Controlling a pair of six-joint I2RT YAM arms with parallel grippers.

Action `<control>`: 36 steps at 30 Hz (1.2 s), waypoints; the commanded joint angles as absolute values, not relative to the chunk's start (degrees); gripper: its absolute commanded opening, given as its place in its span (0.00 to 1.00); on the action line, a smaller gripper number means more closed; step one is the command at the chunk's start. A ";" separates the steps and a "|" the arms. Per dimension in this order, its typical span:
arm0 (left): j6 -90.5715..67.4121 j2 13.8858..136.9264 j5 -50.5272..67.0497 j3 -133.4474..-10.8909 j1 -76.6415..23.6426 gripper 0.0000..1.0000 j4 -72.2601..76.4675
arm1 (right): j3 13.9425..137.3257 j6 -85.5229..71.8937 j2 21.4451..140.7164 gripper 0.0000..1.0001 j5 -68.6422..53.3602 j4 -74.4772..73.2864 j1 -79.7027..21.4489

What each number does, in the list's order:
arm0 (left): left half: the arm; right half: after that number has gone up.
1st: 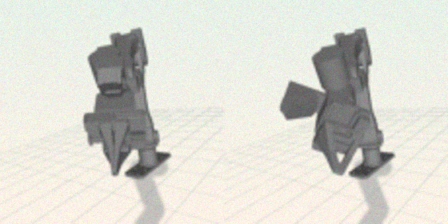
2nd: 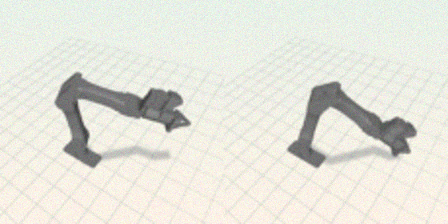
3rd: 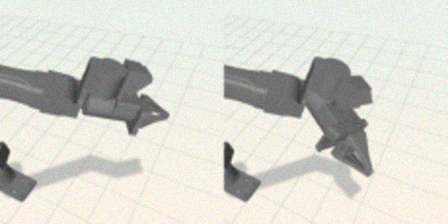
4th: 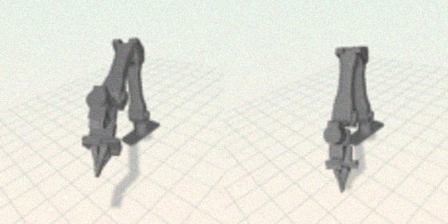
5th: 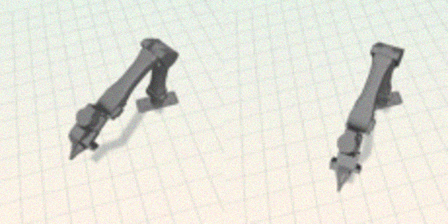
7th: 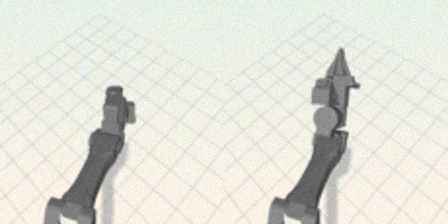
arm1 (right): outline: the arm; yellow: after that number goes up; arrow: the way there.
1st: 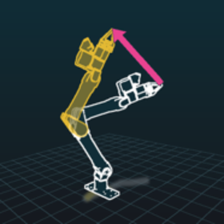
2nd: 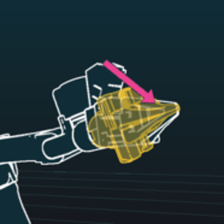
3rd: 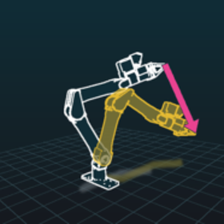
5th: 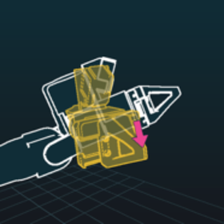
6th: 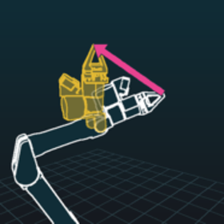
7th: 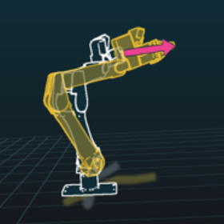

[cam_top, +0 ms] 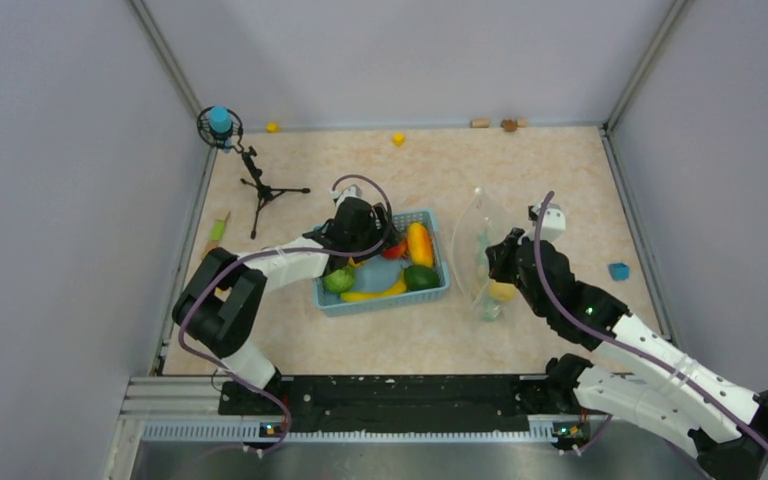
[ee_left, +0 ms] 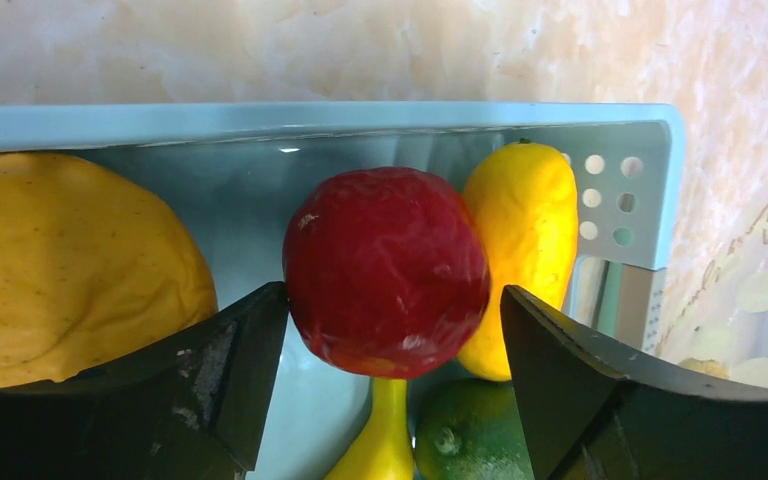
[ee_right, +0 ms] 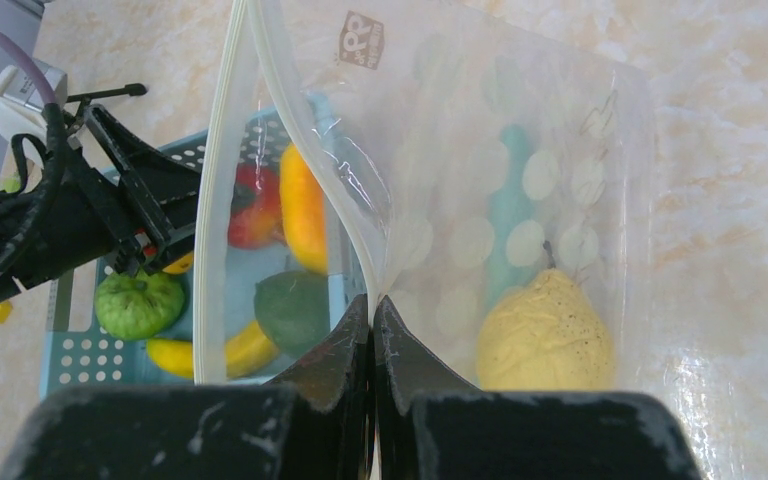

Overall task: Place the food in the zip-top bag and seal the zipper
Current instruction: Pick up the fake fruit from the bin, then place the fake fruit in the zipper food storage bag.

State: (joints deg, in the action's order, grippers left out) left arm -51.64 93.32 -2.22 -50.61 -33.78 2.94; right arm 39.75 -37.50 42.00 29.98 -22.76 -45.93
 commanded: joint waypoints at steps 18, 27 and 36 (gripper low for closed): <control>-47.28 79.35 2.11 -45.37 -34.04 0.36 9.40 | 40.32 -36.61 40.52 0.00 30.58 -21.62 -45.84; -34.73 65.29 22.69 -39.29 -38.58 0.34 24.96 | 40.87 -35.77 41.73 0.00 27.68 -21.88 -45.86; -30.80 64.91 38.05 -41.98 -43.01 0.34 31.53 | 41.44 -34.76 43.22 0.00 23.83 -21.25 -45.77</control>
State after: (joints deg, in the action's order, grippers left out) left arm -33.95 64.99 29.71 -39.97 -41.60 24.58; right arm 39.75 -35.99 42.85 26.57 -22.74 -45.93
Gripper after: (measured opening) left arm 0.721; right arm 0.004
